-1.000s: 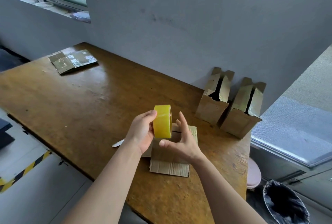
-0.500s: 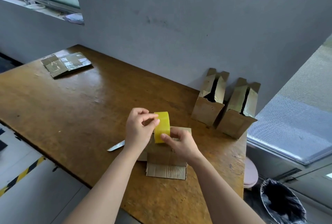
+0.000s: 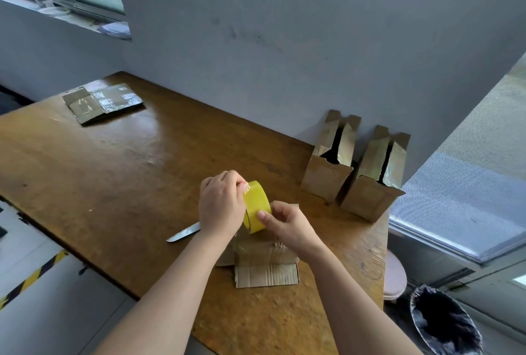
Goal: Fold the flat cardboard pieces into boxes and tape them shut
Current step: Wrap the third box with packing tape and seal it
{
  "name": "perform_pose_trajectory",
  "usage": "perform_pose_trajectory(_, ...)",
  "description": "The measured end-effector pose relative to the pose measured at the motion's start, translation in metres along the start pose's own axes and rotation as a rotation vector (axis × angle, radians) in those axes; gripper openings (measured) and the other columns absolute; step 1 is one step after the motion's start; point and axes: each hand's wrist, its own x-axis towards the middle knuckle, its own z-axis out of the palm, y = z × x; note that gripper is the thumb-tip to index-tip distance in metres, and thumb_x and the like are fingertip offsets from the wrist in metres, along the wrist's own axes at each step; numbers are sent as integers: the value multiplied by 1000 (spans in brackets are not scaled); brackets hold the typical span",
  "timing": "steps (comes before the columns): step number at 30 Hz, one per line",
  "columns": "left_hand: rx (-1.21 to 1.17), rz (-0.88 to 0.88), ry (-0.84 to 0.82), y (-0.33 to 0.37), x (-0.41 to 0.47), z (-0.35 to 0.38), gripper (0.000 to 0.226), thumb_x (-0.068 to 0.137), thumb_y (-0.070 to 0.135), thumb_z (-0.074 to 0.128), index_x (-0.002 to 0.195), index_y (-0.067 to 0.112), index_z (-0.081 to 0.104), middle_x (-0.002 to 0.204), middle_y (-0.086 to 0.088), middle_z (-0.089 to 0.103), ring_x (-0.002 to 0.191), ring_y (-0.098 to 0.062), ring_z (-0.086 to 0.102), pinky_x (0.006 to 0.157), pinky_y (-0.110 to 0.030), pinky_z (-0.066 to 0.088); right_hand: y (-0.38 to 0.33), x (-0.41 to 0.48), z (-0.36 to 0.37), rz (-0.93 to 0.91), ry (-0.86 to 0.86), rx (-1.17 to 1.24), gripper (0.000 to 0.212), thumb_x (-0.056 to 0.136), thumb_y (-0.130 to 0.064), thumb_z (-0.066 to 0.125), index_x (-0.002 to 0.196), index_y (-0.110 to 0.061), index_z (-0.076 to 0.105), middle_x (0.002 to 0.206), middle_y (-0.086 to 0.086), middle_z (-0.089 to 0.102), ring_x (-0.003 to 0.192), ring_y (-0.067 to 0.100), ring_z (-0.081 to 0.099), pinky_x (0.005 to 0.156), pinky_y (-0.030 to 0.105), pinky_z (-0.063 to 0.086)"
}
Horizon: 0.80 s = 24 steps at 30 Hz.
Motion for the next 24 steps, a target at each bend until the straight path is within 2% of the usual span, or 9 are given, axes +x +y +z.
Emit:
perform_pose_trajectory(3, 56, 43, 31, 6, -3, 1, 12, 91, 11, 55, 80, 10, 60, 78, -4, 66, 77, -22, 63, 96, -41, 37, 2, 2, 0, 21, 0, 4, 34, 92, -38, 63, 85, -5, 61, 72, 2, 55, 64, 13, 50, 58, 31, 43)
perform_pose_trajectory(5, 51, 126, 38, 9, -6, 0, 12, 89, 7, 57, 77, 8, 59, 76, -6, 66, 77, -25, 64, 91, -45, 43, 4, 3, 0, 39, 0, 15, 32, 91, -40, 63, 85, -8, 61, 72, 1, 56, 64, 12, 51, 58, 31, 44)
perform_pose_trajectory(8, -45, 156, -2, 12, -7, -1, 11, 87, 0, 62, 77, 5, 59, 78, -10, 66, 77, -28, 62, 70, -33, 45, 8, 4, -1, 44, 11, 28, 35, 92, -40, 62, 85, -6, 60, 71, 2, 56, 62, 12, 51, 57, 31, 45)
perform_pose_trajectory(12, -232, 81, -10, 18, -11, -4, 10, 92, 6, 58, 82, 6, 59, 81, -4, 63, 72, -8, 52, 62, -7, 33, 6, 8, -1, 73, 4, 73, 39, 92, -42, 62, 95, -3, 61, 76, 5, 60, 62, 11, 56, 58, 28, 50)
perform_pose_trajectory(16, -382, 50, -43, 19, -15, -6, 11, 92, 7, 58, 83, 13, 57, 81, 3, 60, 71, -7, 56, 64, -3, 41, 3, 10, 0, 50, 31, 128, 30, 92, -37, 63, 114, -18, 56, 90, 7, 66, 78, 27, 62, 71, 41, 56)
perform_pose_trajectory(19, -432, 29, -101, 16, -6, -8, 15, 93, 11, 58, 82, 20, 56, 81, 3, 64, 75, -12, 61, 65, -5, 42, 0, 14, 6, -2, 72, 342, 52, 93, -17, 63, 138, -36, 45, 99, 7, 64, 87, 22, 63, 81, 43, 55)
perform_pose_trajectory(20, -437, 28, -113, 15, -3, -8, 15, 94, 11, 58, 82, 20, 56, 81, 5, 64, 76, -12, 61, 65, -6, 43, -2, 15, 8, -12, 97, 399, 54, 92, -11, 63, 138, -34, 48, 102, 5, 65, 91, 19, 63, 83, 41, 55)
perform_pose_trajectory(22, -451, 28, -93, 14, -1, -8, 13, 94, 12, 58, 84, 21, 58, 84, 7, 63, 78, -11, 61, 66, -7, 45, -5, 19, 11, -26, 156, 446, 38, 91, -7, 64, 125, -24, 64, 107, 3, 70, 99, 21, 65, 86, 40, 57)
perform_pose_trajectory(24, -451, 30, -42, 14, -7, -4, 10, 93, 12, 59, 97, 21, 59, 96, 7, 62, 87, -11, 60, 74, -13, 51, -8, 21, 13, -25, 194, 454, 23, 90, -9, 65, 109, -19, 73, 102, 3, 73, 99, 25, 66, 84, 38, 57)
